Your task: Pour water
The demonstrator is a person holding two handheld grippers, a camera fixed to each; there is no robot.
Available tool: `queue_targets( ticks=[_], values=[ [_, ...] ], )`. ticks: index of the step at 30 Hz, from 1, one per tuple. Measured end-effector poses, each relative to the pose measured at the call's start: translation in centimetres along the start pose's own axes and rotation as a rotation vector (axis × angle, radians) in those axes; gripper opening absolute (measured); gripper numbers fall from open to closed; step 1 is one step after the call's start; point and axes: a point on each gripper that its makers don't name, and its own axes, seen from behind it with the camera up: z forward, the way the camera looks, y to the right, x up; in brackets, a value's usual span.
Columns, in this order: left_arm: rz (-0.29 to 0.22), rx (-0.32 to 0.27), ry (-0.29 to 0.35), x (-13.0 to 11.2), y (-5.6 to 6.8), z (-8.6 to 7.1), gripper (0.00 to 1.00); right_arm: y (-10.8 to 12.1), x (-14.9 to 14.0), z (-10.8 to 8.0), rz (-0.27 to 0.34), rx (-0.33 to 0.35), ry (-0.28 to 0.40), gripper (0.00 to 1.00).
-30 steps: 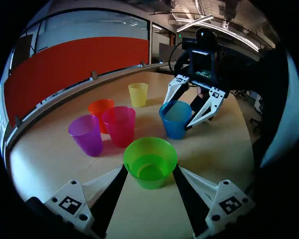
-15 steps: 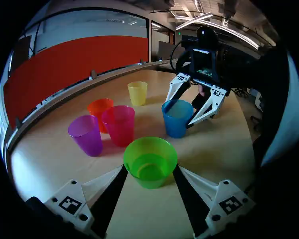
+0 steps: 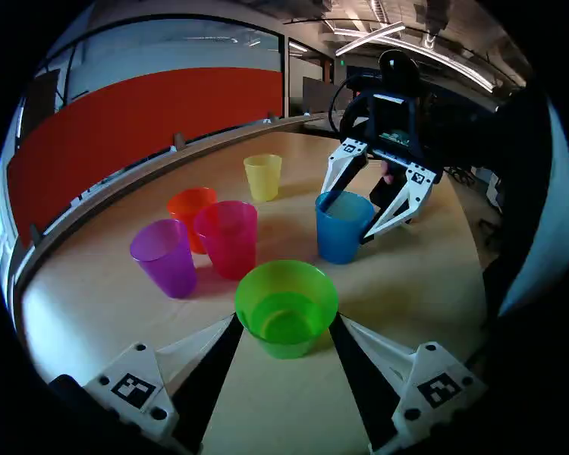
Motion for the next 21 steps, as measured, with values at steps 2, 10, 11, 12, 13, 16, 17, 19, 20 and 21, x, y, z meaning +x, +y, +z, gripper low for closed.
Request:
queue_targets(
  ticks=[2,10,11,12,13,16,17,19,20,21],
  values=[
    [-0.002,-0.002,0.000,0.0,0.0,0.0,0.83,0.0,-0.1,0.0,0.001,-0.001,-0.002,0.92],
    [0.003,0.002,-0.029,-0.7,-0.1,0.2,0.84,0.0,-0.5,0.0,0.003,-0.012,-0.012,0.94],
    [0.004,0.004,-0.039,-1.0,-0.1,0.2,0.84,0.1,-0.6,0.0,0.004,-0.014,-0.014,0.94],
    [0.007,0.006,-0.043,-1.1,-0.2,0.3,0.84,0.1,-0.7,-0.1,0.005,-0.016,-0.015,0.94],
    [0.010,0.008,-0.046,-1.2,-0.2,0.3,0.84,0.1,-0.8,-0.1,0.006,-0.017,-0.016,0.94],
    [0.011,0.010,-0.051,-1.4,-0.3,0.3,0.84,0.1,-0.9,-0.2,0.010,-0.020,-0.020,0.95],
    [0.010,0.010,-0.053,-1.4,-0.3,0.2,0.84,0.1,-1.0,-0.3,0.011,-0.021,-0.021,0.95],
    [0.010,0.011,-0.055,-1.4,-0.4,0.1,0.84,0.2,-1.1,-0.4,0.013,-0.024,-0.021,0.95],
    [0.010,0.012,-0.057,-1.4,-0.4,0.1,0.84,0.2,-1.1,-0.5,0.013,-0.026,-0.021,0.95],
    [0.012,0.013,-0.058,-1.3,-0.4,0.0,0.84,0.2,-1.1,-0.5,0.014,-0.027,-0.021,0.95]
  ],
)
